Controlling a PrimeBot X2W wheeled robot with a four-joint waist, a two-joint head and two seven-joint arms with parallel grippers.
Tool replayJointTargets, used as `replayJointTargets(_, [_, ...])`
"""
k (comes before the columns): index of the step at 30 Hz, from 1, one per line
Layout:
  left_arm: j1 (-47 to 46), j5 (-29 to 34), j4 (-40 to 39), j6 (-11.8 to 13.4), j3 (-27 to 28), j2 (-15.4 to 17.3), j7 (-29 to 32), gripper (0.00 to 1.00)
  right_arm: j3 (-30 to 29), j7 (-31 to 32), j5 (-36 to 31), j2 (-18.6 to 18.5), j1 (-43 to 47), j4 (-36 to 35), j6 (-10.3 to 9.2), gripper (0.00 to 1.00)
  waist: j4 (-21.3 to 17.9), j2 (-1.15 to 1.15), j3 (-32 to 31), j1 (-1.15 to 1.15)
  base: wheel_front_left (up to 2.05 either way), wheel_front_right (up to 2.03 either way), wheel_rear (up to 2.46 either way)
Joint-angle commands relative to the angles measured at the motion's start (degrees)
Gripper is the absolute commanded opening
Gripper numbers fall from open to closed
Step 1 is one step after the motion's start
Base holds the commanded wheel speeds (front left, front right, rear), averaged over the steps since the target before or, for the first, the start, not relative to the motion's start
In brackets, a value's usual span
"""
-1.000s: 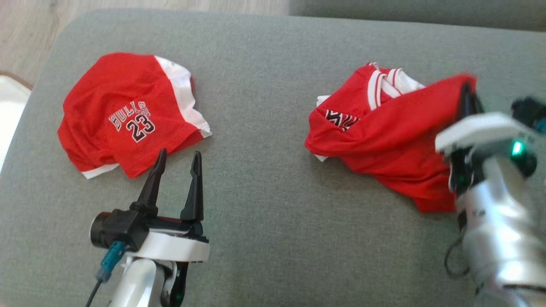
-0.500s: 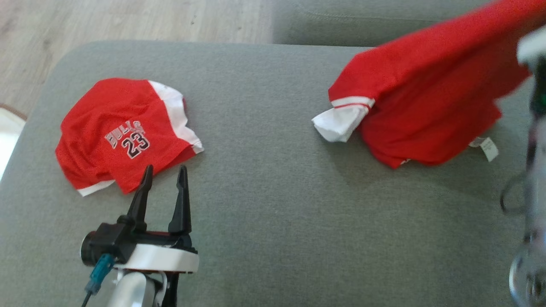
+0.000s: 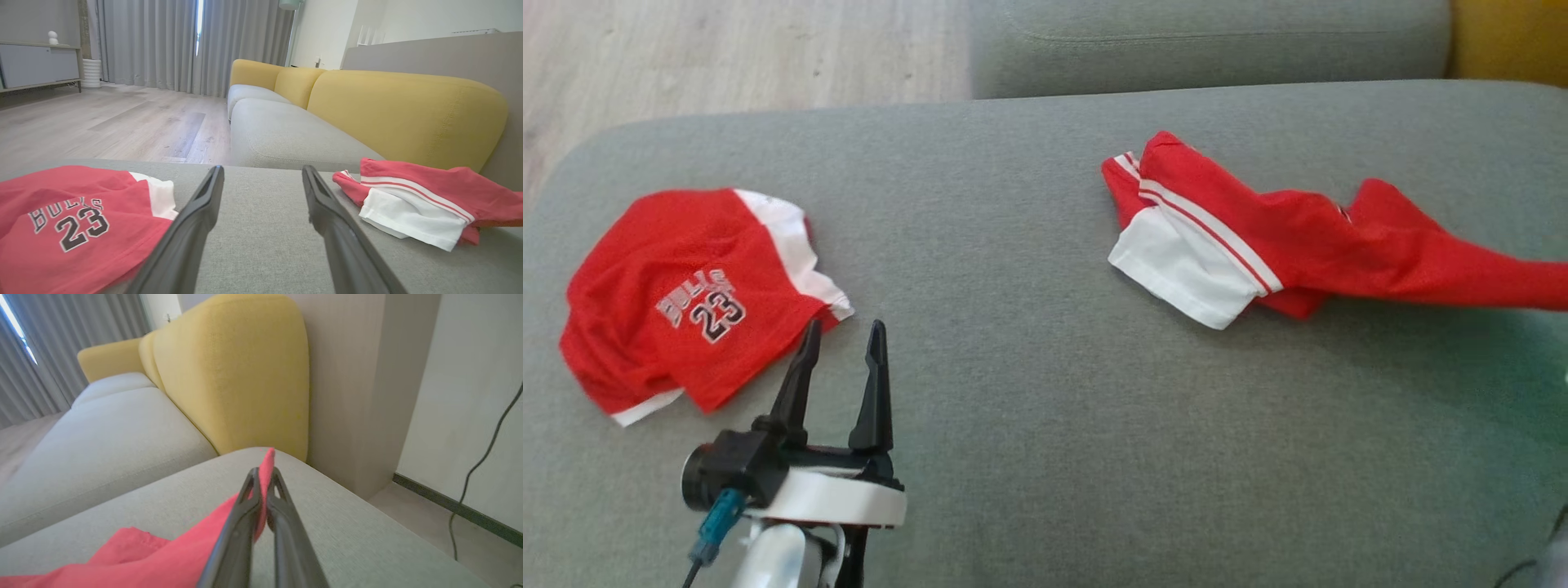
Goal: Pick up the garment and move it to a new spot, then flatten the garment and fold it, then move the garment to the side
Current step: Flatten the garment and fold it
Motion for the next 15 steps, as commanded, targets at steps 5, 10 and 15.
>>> replayJointTargets(5, [-1.35, 0.54, -1.37, -0.41, 1.36, 0.03, -0.55, 1.0, 1.9, -0.7, -2.98, 0.69, 0.55, -3.58, -0.04, 1.0, -2.05, 0.0, -0.27, 0.0, 0.0, 0.0, 0.0])
replayJointTargets(10, [-1.35, 0.49, -1.48, -0.44, 1.47, 0.03, -0.55, 1.0, 8.15, -5.54, -0.42, 0.72, 1.71, -3.84, -0.04, 1.0, -2.62, 0.0, -0.38, 0.0, 0.0, 0.0, 0.0])
replayJointTargets(15, [-1.54, 0.47, -2.32, -0.39, 2.14, 0.03, -0.55, 1.0, 21.36, -10.68, 5.82, 0.73, 5.1, -8.0, -0.04, 1.0, -2.91, 0.0, -0.22, 0.0, 0.0, 0.0, 0.0])
